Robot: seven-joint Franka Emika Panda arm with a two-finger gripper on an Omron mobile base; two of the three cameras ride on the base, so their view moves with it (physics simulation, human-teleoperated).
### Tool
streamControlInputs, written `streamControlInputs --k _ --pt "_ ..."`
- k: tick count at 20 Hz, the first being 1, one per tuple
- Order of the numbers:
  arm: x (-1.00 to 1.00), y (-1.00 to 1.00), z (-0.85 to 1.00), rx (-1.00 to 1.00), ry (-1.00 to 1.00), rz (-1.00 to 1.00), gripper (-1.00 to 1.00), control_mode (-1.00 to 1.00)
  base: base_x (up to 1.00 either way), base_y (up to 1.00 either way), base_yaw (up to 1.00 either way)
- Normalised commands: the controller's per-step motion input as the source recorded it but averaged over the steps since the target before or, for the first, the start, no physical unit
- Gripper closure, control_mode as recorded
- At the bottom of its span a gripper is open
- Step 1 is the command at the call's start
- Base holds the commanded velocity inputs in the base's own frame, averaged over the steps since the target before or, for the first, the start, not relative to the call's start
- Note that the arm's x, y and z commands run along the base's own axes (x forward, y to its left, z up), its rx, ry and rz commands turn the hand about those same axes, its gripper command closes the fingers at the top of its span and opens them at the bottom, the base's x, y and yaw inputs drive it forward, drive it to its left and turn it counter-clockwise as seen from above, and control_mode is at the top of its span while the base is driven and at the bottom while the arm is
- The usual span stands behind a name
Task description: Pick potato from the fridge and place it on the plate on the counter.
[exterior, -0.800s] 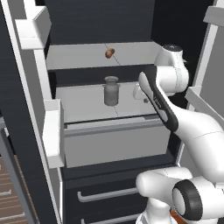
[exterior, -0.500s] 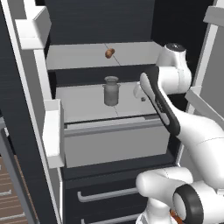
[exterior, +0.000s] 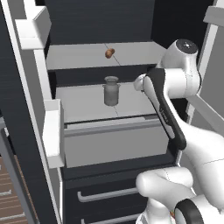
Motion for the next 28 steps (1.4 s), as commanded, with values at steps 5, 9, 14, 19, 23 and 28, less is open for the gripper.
streamControlInputs --k 5,9,14,19,23,28 --pt "-0.22 0.18 0.45 0.00 -0.24 0.00 -1.00 -1.00 0.00 0.00 0.00" --pt "-0.15 0.29 0.34 0.00 -0.27 0.00 -1.00 -1.00 0.00 0.00 0.00" --pt "-0.02 0.24 0.31 0.00 -0.21 0.00 -1.00 -1.00 0.00 0.00 0.00" --pt "0.08 0.17 0.32 0.02 -0.06 -0.05 -1.00 -1.00 0.00 0.00 0.00" --pt "0.33 0.09 0.29 0.01 0.00 -0.04 -1.00 -1.00 0.00 0.00 0.00" --pt "0.48 0.02 0.12 0.01 0.01 -0.03 -1.00 -1.00 0.00 0.00 0.00"
